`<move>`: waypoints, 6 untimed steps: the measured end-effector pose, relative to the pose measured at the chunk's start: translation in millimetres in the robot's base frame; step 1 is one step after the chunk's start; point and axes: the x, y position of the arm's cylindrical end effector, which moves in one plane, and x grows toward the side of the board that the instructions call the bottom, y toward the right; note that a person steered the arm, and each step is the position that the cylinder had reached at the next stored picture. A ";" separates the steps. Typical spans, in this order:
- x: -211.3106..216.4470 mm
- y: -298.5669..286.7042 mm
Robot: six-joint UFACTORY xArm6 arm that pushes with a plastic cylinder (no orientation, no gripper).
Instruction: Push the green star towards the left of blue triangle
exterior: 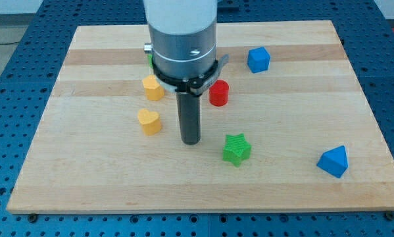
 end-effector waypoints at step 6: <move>67.3 75.6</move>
